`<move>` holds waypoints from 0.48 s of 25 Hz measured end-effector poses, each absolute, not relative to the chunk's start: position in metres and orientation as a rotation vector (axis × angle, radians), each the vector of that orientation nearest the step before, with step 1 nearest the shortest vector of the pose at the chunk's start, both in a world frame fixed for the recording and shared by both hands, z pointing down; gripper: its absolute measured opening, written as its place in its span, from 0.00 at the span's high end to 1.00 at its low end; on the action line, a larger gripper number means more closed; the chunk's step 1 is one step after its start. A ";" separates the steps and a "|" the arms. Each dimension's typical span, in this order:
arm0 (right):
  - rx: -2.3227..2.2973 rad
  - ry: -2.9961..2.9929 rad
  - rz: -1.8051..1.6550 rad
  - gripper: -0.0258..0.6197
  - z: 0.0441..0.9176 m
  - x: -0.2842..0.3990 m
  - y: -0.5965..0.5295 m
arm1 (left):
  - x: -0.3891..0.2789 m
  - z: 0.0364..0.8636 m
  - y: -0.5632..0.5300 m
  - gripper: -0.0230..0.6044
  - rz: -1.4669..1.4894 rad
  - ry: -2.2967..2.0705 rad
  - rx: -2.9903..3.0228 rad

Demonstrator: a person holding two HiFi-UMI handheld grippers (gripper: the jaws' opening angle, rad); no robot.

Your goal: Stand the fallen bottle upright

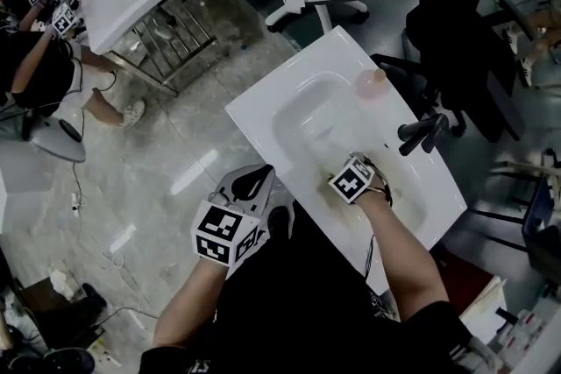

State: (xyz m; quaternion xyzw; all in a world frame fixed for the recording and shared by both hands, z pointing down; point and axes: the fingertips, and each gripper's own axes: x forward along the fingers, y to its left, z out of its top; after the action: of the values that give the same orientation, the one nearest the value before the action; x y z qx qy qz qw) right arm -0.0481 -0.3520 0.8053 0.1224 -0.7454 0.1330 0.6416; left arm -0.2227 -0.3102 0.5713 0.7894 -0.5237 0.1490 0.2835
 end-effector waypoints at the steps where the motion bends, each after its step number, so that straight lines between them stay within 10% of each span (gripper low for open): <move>1: 0.281 -1.713 0.315 0.42 0.802 -0.049 -0.347 | -0.221 0.567 -0.307 0.94 0.394 -1.400 2.121; 12: 0.396 -1.973 0.294 0.43 0.719 -0.055 -0.333 | -0.215 0.540 -0.272 0.94 0.317 -1.387 2.178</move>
State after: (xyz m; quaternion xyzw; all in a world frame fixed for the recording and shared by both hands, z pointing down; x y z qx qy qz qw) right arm -0.0546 -0.3328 0.7186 0.1655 -0.8250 0.1230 0.5262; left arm -0.2150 -0.2722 0.5397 0.8068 -0.5139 0.1176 0.2669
